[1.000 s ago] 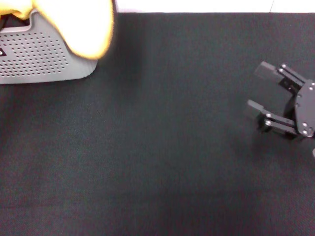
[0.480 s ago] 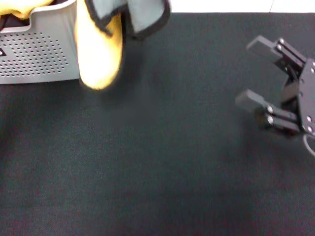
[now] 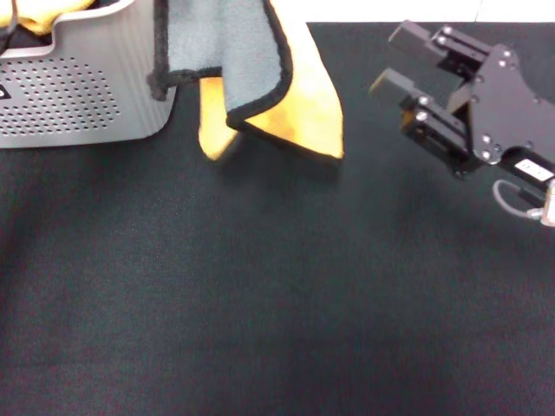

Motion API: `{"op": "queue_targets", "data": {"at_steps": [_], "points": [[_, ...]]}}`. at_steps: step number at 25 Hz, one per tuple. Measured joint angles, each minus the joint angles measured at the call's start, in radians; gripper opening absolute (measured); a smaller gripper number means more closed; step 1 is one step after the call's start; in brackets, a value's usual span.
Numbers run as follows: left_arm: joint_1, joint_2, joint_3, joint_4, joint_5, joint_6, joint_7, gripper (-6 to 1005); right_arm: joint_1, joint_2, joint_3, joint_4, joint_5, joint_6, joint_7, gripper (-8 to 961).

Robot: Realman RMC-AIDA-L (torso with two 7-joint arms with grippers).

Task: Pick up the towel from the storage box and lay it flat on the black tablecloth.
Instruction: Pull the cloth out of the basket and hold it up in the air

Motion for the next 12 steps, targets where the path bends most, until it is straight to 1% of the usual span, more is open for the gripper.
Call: {"op": "queue_targets", "data": {"at_steps": [1, 6, 8, 12], "points": [[-0.001, 0.0, 0.005, -0.001, 0.0, -0.002, 0.0, 18, 0.005, 0.0, -0.01, 0.0, 0.001, 0.006, 0.007, 480], [-0.003, -0.001, 0.02, -0.002, 0.0, -0.008, 0.01, 19, 0.012, 0.0, -0.088, 0.001, 0.05, 0.037, 0.013, 450], [-0.004, -0.001, 0.02, -0.002, 0.0, -0.008, 0.01, 20, 0.024, 0.0, -0.157, -0.002, 0.102, 0.054, 0.013, 449], [-0.02, -0.002, 0.021, -0.016, 0.0, -0.009, 0.011, 21, 0.041, 0.0, -0.19, -0.006, 0.117, 0.07, 0.018, 448]]}}
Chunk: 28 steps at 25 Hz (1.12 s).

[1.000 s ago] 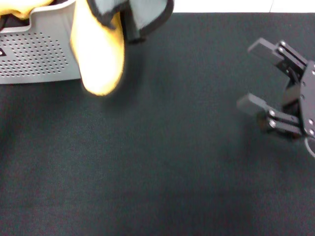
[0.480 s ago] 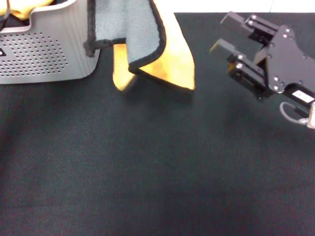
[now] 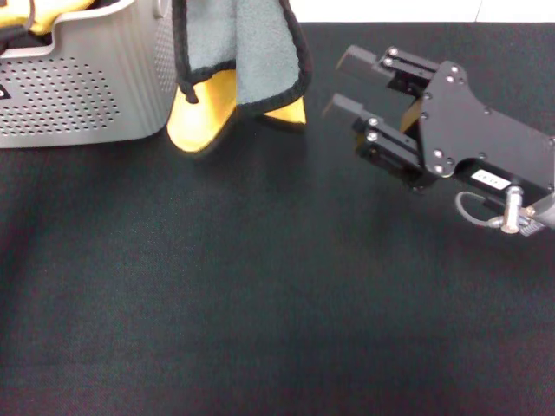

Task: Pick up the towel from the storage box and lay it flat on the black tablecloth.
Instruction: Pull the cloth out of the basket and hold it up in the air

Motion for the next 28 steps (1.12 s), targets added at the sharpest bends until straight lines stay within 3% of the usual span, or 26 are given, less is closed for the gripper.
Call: {"op": "queue_targets", "data": {"at_steps": [13, 28], "points": [[-0.023, 0.001, 0.02, -0.016, 0.0, -0.002, 0.0, 25, 0.046, 0.0, -0.02, -0.016, 0.008, 0.091, 0.048, 444], [-0.021, 0.002, 0.05, -0.017, 0.002, 0.0, 0.005, 30, 0.019, 0.001, -0.007, -0.01, 0.039, 0.099, 0.034, 124]]}}
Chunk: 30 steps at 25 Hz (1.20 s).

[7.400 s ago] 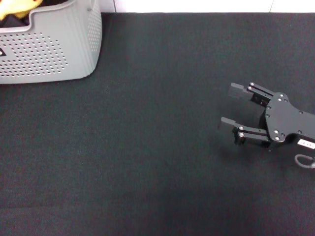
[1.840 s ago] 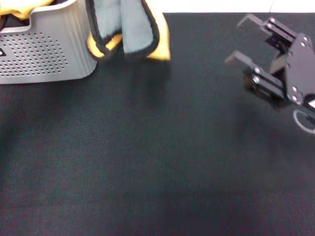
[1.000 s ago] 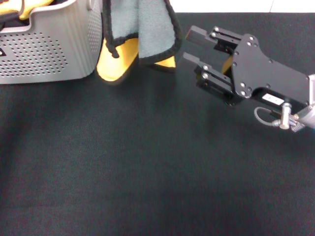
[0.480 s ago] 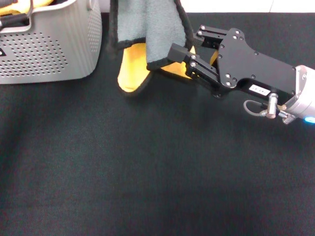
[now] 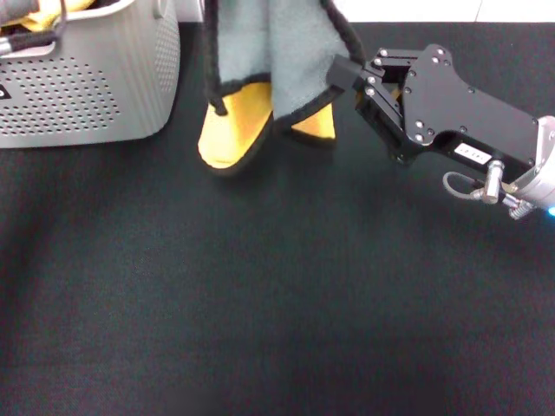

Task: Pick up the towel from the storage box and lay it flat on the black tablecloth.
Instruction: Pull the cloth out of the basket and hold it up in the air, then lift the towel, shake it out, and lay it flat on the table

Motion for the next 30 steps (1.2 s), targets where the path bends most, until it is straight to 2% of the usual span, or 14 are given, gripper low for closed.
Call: {"op": "queue_targets", "data": {"at_steps": [7, 11, 15, 17, 24, 30], "points": [[0.008, 0.001, 0.014, -0.014, 0.031, 0.005, 0.015, 32, -0.019, -0.002, 0.008, 0.003, 0.0, -0.006, -0.041, 16], [0.013, 0.003, 0.013, -0.055, 0.056, 0.015, 0.033, 33, -0.057, -0.008, 0.028, -0.008, 0.009, -0.023, -0.049, 16], [0.016, 0.003, 0.01, -0.121, 0.063, 0.05, 0.061, 55, -0.091, -0.013, 0.121, -0.011, 0.007, -0.101, -0.048, 16], [0.014, 0.003, 0.011, -0.171, 0.06, 0.073, 0.086, 77, -0.091, -0.016, 0.135, -0.016, 0.006, -0.106, -0.043, 16], [-0.02, 0.001, 0.047, -0.358, 0.049, 0.15, 0.209, 151, -0.052, -0.067, 0.153, -0.075, -0.012, -0.084, 0.015, 16], [-0.041, 0.0, 0.079, -0.505, 0.004, 0.151, 0.332, 141, -0.028, -0.101, 0.154, -0.145, -0.056, -0.052, 0.068, 16]]}}
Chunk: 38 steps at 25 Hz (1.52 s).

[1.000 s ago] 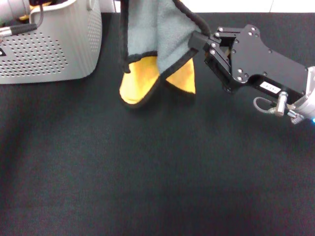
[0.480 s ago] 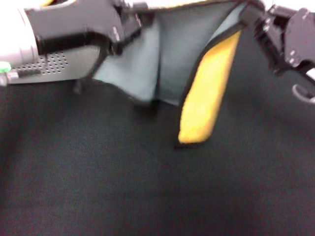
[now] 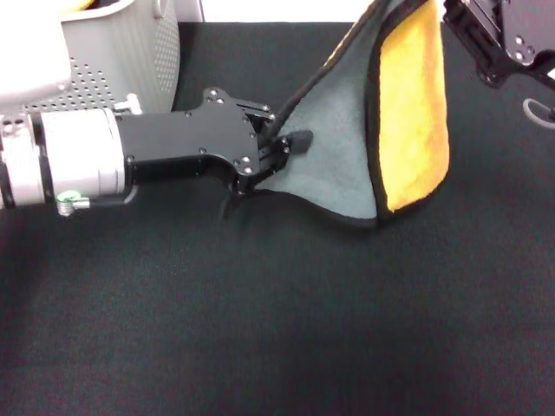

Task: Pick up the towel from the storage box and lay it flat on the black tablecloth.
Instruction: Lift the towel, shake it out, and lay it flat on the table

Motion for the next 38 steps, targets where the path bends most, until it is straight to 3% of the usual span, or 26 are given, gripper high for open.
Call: {"op": "queue_targets", "data": {"at_steps": [6, 13, 19, 25, 38], "points": [[0.003, 0.002, -0.006, -0.04, -0.018, 0.0, 0.022, 140, -0.03, -0.006, 0.078, -0.062, -0.049, 0.009, 0.027, 16], [0.01, 0.004, -0.034, -0.078, -0.017, 0.005, 0.038, 139, -0.103, 0.01, 0.211, -0.13, -0.141, 0.006, 0.061, 16], [-0.009, 0.003, -0.105, -0.123, -0.05, 0.056, 0.044, 138, -0.131, 0.01, 0.22, -0.135, -0.146, 0.0, 0.061, 16], [-0.075, 0.009, -0.207, -0.247, -0.063, 0.16, 0.065, 137, -0.14, 0.012, 0.222, -0.135, -0.148, -0.001, 0.056, 16], [-0.09, 0.01, -0.213, -0.269, -0.008, 0.168, 0.074, 127, -0.142, 0.028, 0.279, -0.127, -0.149, -0.047, 0.059, 16]]}}
